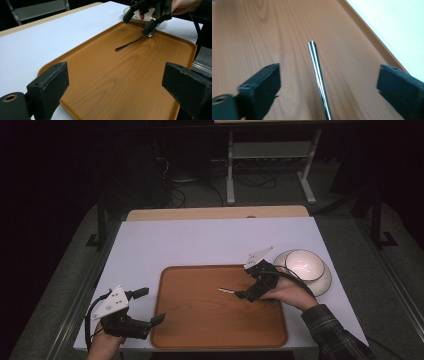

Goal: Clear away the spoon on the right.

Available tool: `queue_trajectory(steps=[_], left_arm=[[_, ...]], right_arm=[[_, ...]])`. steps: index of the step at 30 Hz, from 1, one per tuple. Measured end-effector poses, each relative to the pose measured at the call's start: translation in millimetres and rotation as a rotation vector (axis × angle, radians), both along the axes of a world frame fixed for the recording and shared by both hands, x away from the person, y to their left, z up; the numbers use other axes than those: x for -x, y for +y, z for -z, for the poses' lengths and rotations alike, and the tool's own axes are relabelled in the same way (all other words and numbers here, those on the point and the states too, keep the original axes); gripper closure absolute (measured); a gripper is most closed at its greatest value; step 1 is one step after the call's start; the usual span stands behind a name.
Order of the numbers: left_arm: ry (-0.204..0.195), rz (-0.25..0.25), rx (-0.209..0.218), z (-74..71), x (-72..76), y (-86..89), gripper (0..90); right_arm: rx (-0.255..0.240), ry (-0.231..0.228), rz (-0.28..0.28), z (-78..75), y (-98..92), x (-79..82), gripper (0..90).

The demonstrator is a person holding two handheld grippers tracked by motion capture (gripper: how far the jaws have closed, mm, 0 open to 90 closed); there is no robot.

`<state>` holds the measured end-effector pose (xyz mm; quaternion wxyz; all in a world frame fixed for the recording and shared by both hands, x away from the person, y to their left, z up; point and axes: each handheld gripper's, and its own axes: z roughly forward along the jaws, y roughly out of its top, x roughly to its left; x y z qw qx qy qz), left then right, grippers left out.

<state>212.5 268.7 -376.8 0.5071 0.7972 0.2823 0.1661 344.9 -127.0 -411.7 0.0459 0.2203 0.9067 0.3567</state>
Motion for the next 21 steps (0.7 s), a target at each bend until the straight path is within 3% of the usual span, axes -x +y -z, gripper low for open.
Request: queue_trajectory(steps=[4, 7, 13, 21], left_arm=[[0.002, 0.000, 0.002, 0.3, -0.7, 0.0, 6.5], [-0.001, -0.003, 0.008, -0.3, -0.7, 0.8, 6.5], [-0.003, -0.005, 0.013, -0.5, -0.3, 1.6, 6.5], [-0.004, -0.003, 0.004, -0.7, -1.0, 0.6, 6.6]], right_arm=[[-0.015, -0.018, 0.027, -4.1, -6.9, 4.3, 2.3], [-0.041, -0.057, 0.061, -10.6, -16.2, 10.0, 2.3], [-0.136, -0.125, 0.139, -26.6, -42.7, 26.1, 2.3], [-0.212, -0.196, 0.213, -27.2, -76.1, 51.6, 2.3]])
